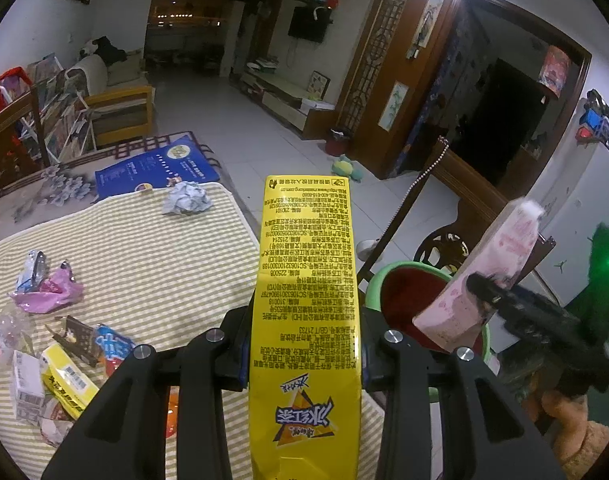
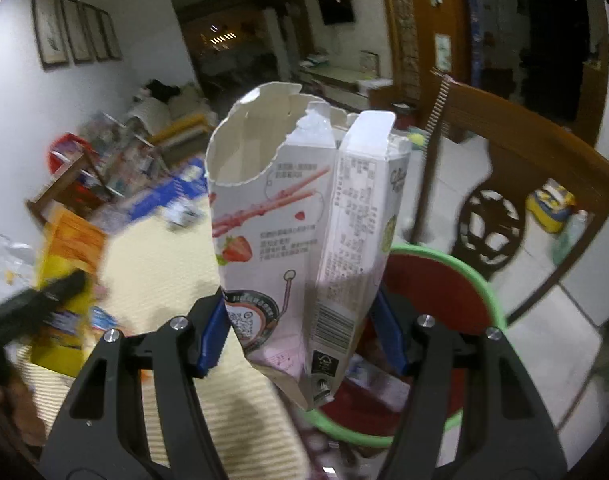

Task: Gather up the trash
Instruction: 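Carry the pink-white carton to the red bucket and release it with the right gripper, then lower the yellow snack box into the red bucket and open the left gripper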

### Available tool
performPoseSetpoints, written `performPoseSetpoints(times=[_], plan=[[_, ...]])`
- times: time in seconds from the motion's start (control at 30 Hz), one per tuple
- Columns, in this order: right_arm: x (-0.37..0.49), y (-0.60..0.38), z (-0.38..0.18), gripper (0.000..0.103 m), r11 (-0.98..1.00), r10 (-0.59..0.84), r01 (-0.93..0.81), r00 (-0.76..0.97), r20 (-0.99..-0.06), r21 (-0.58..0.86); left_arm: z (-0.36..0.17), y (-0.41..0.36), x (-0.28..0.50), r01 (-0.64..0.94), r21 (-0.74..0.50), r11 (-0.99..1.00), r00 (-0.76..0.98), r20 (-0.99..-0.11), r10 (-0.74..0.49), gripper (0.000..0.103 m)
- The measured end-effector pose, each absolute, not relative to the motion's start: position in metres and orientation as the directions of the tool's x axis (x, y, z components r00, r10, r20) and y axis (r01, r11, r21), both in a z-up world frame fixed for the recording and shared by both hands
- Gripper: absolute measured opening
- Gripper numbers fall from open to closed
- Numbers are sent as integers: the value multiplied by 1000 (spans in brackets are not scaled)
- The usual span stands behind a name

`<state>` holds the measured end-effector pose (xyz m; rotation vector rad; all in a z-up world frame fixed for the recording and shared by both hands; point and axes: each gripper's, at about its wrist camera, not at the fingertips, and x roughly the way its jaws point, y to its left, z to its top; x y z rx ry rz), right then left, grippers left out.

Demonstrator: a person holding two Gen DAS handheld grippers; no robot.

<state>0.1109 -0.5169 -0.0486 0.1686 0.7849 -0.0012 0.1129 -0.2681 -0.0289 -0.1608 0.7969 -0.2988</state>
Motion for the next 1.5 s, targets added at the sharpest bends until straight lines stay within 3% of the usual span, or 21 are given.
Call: performPoseSetpoints(times=[0.27, 0.37, 0.4, 0.87, 1.5], plan=[[117, -550, -87, 64, 986, -5, 131, 632, -775, 101, -32, -300, 121, 220, -246, 944, 638, -696, -330, 34], [113, -561, -90, 81, 981, -12, 158, 621, -783, 110, -36, -316, 127, 247, -249, 936, 620, -702, -351, 34], [110, -565, -88, 81, 979, -13, 166, 627, -779, 117, -37, -322, 129, 262, -253, 931, 611, -703, -363, 34], [66, -631, -79, 87, 938, -69, 300, 648, -758, 172, -60, -421, 141, 462, -277, 843, 461, -737, -495, 34], [34, -660, -81, 88, 908, -112, 377, 640, -760, 184, -83, -492, 154, 555, -210, 805, 408, -775, -484, 34]])
